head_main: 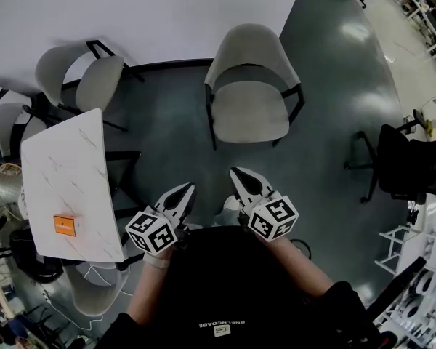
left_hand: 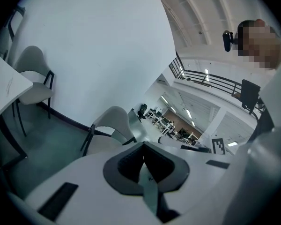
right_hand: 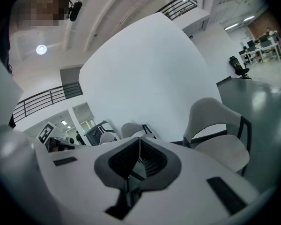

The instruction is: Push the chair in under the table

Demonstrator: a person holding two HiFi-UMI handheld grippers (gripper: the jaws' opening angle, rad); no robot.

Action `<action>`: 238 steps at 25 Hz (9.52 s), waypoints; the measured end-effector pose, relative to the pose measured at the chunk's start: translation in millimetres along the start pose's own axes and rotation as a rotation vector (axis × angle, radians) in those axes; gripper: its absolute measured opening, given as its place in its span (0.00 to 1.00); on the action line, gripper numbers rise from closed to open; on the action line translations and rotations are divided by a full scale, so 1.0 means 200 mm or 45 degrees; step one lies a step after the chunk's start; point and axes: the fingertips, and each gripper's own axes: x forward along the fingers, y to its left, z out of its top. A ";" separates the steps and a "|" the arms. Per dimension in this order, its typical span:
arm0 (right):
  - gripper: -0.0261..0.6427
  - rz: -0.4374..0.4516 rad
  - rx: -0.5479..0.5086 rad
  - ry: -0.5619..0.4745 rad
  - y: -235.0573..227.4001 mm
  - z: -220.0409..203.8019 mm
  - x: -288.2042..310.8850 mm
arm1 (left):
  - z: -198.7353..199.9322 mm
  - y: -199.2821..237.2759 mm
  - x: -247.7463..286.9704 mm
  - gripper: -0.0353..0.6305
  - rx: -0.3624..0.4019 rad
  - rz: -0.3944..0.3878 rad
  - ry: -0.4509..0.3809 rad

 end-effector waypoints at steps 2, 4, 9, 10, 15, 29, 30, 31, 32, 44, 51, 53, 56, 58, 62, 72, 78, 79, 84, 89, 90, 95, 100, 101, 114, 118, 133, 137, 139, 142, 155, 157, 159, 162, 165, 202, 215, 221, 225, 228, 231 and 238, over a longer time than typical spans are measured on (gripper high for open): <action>0.06 -0.015 0.024 0.006 -0.07 0.01 0.01 | 0.01 -0.02 0.06 0.06 -0.002 0.008 -0.001; 0.06 -0.022 0.051 0.013 -0.11 0.00 0.02 | 0.02 -0.03 0.09 0.06 0.005 0.019 0.007; 0.06 -0.030 0.079 0.027 -0.15 0.01 0.10 | 0.11 0.04 0.12 0.06 0.007 0.062 -0.003; 0.06 -0.035 0.083 0.033 -0.15 0.00 0.12 | 0.13 0.05 0.13 0.06 0.010 0.063 -0.006; 0.06 -0.077 0.081 0.049 -0.20 0.03 0.26 | 0.25 0.15 0.22 0.06 0.063 0.040 0.018; 0.06 -0.212 0.054 0.047 -0.48 0.28 0.68 | 0.56 0.48 0.45 0.06 0.035 -0.032 0.050; 0.06 -0.222 0.050 0.055 -0.52 0.28 0.69 | 0.56 0.48 0.47 0.06 0.034 -0.037 0.059; 0.06 -0.229 0.049 0.067 -0.56 0.29 0.70 | 0.57 0.48 0.50 0.06 0.032 -0.041 0.067; 0.06 -0.232 0.050 0.082 -0.60 0.29 0.71 | 0.58 0.49 0.52 0.06 0.028 -0.042 0.073; 0.06 -0.315 -0.033 0.290 -1.39 0.41 0.72 | 0.69 0.46 0.86 0.06 -0.051 0.110 0.008; 0.13 -0.348 -0.092 0.452 -1.89 0.36 0.74 | 0.68 0.43 1.06 0.06 -0.090 0.240 0.002; 0.16 -0.366 -0.113 0.498 -2.03 0.32 0.74 | 0.66 0.42 1.12 0.06 -0.091 0.273 0.014; 0.20 -0.410 -0.126 0.567 -2.22 0.25 0.74 | 0.63 0.41 1.20 0.06 -0.103 0.317 0.030; 0.23 -0.434 -0.130 0.612 -2.33 0.21 0.74 | 0.62 0.40 1.24 0.06 -0.115 0.345 0.033; 0.28 -0.485 -0.147 0.683 -2.53 0.13 0.71 | 0.59 0.36 1.32 0.06 -0.108 0.381 0.060; 0.33 -0.676 -0.243 0.866 -3.04 -0.07 0.57 | 0.44 0.29 1.38 0.06 -0.126 0.444 0.127; 0.33 -0.758 -0.199 0.895 -3.22 -0.13 0.50 | 0.41 0.25 1.44 0.06 -0.123 0.450 0.148; 0.33 -0.764 -0.186 0.906 -3.25 -0.15 0.50 | 0.40 0.25 1.44 0.06 -0.123 0.452 0.151; 0.33 -0.753 -0.144 0.956 -3.32 -0.25 0.50 | 0.37 0.25 1.44 0.06 -0.137 0.476 0.158; 0.33 -0.722 -0.148 1.027 -3.33 -0.33 0.53 | 0.35 0.28 1.42 0.06 -0.163 0.511 0.156; 0.33 -0.718 -0.151 1.040 -3.33 -0.34 0.54 | 0.35 0.28 1.42 0.06 -0.167 0.517 0.151; 0.33 -0.712 -0.194 1.090 -3.32 -0.39 0.57 | 0.34 0.30 1.41 0.06 -0.189 0.515 0.138; 0.33 -0.735 -0.139 1.079 -3.33 -0.41 0.59 | 0.34 0.34 1.39 0.06 -0.224 0.532 0.109; 0.33 -0.742 -0.134 1.080 -3.33 -0.42 0.59 | 0.33 0.35 1.37 0.06 -0.232 0.538 0.101; 0.15 -0.876 -0.031 1.066 -3.39 -0.41 0.57 | 0.23 0.41 1.23 0.06 -0.373 0.635 0.003; 0.15 -0.876 -0.062 1.099 -3.39 -0.41 0.57 | 0.21 0.43 1.18 0.06 -0.384 0.660 -0.025; 0.15 -0.906 -0.076 1.126 -3.28 -0.48 0.55 | 0.05 0.40 0.88 0.06 -0.455 0.745 -0.116; 0.15 -0.924 -0.065 1.123 -3.22 -0.52 0.51 | -0.03 0.37 0.80 0.06 -0.470 0.748 -0.137; 0.15 -0.926 -0.060 1.119 -3.19 -0.55 0.51 | -0.08 0.36 0.75 0.06 -0.485 0.751 -0.150; 0.15 -0.923 -0.055 1.120 -3.14 -0.58 0.51 | -0.15 0.35 0.67 0.06 -0.509 0.763 -0.169; 0.17 -0.965 -0.093 1.107 -2.88 -0.74 0.39 | -0.52 0.27 0.19 0.06 -0.615 0.818 -0.232; 0.18 -0.974 -0.072 1.104 -2.83 -0.78 0.38 | -0.57 0.28 0.12 0.06 -0.627 0.823 -0.245; 0.18 -0.986 -0.044 1.098 -2.78 -0.82 0.37 | -0.61 0.29 0.06 0.06 -0.638 0.826 -0.255; 0.18 -0.992 -0.003 1.096 -2.70 -0.89 0.36 | -0.66 0.30 -0.02 0.06 -0.651 0.827 -0.266; 0.18 -0.994 0.017 1.092 -2.61 -0.95 0.36 | -0.70 0.31 -0.07 0.06 -0.670 0.824 -0.280; 0.27 -1.037 0.284 1.207 -1.46 -1.58 0.58 | -0.84 0.38 -0.55 0.06 -0.834 1.026 -0.637; 0.30 -0.993 0.426 1.253 -1.06 -1.82 0.56 | -1.01 0.31 -0.79 0.06 -0.859 1.098 -0.710; 0.31 -0.991 0.565 1.265 -0.84 -1.96 0.55 | -1.04 0.27 -0.85 0.06 -0.854 1.129 -0.745; 0.32 -0.943 0.672 1.284 -0.67 -2.06 0.55 | -1.06 0.26 -0.88 0.06 -0.854 1.148 -0.761; 0.33 -0.920 0.744 1.300 -0.55 -2.13 0.54 | -1.09 0.24 -0.89 0.06 -0.860 1.166 -0.771; 0.33 -0.915 0.826 1.292 -0.45 -2.18 0.52 | -1.11 0.21 -0.93 0.06 -0.866 1.190 -0.782; 0.36 -0.804 0.937 1.347 -0.22 -2.28 0.50 | -1.13 0.18 -0.95 0.06 -0.867 1.233 -0.799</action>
